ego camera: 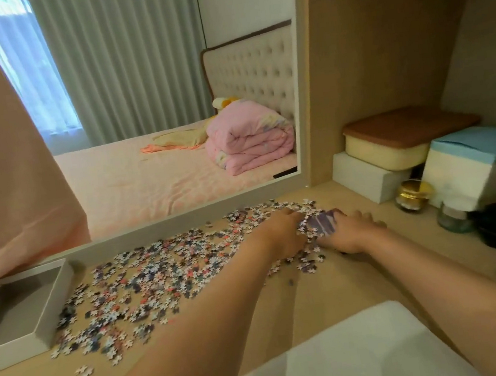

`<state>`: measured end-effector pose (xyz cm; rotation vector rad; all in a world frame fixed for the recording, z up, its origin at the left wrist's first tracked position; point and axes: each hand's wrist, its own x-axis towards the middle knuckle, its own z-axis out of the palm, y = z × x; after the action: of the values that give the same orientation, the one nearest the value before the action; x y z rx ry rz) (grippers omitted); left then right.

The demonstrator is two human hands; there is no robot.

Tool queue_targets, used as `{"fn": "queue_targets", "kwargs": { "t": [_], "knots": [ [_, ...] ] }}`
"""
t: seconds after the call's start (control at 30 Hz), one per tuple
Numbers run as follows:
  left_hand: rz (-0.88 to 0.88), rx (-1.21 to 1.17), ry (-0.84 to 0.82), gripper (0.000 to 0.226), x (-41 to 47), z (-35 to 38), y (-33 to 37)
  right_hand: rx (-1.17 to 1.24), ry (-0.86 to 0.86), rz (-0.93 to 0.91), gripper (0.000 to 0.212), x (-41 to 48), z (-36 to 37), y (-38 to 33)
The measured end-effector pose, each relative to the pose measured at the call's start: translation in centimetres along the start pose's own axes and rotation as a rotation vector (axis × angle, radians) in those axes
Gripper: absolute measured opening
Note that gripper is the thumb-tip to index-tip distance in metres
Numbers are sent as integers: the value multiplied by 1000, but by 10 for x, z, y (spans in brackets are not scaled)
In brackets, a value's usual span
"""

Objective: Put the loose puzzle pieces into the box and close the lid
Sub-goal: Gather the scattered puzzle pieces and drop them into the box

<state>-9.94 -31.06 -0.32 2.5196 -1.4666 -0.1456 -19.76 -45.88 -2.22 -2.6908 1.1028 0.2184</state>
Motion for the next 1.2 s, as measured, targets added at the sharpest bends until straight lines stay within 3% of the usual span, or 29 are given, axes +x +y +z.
{"fn": "queue_targets", "kwargs": {
  "t": [0.03,0.13,0.23,0.37,0.57,0.63,0.73,0.8,0.9,0.97,1.03,1.1,1.2],
  "knots": [
    [9,-15,-31,61,7,5,6,7,-1,-14,110,3,3,4],
    [12,-31,-115,60,21,23,11,98,74,-54,87,12,6,8],
    [37,-19,-107,57,25,34,4,205,99,-35,95,17,4,10],
    [15,-166,13,55,22,36,-6,322,174,-52,87,18,-1,7],
    [-32,-473,312,75,-2,5,-16,512,390,-272,41,8,-22,-24],
    [-58,-597,393,66,-14,-12,-22,558,422,-358,32,-5,-33,-43],
    [-128,-659,520,30,-38,-38,-43,656,440,-510,24,-24,-39,-73],
    [-184,-746,590,16,-59,-55,-61,725,426,-509,31,-33,-36,-92],
    [-260,-883,662,12,-97,-75,-91,754,377,-440,60,-45,-26,-124],
    [-313,-927,688,14,-121,-83,-112,874,214,-388,77,-55,-19,-153],
    [-358,-910,697,15,-144,-88,-132,1068,15,-373,65,-66,-12,-188],
    [-399,-830,710,24,-167,-91,-151,1169,-94,-385,38,-81,-8,-221],
    [-434,-715,767,75,-203,-96,-182,1137,-111,-416,23,-98,-2,-263]
  ]
}}
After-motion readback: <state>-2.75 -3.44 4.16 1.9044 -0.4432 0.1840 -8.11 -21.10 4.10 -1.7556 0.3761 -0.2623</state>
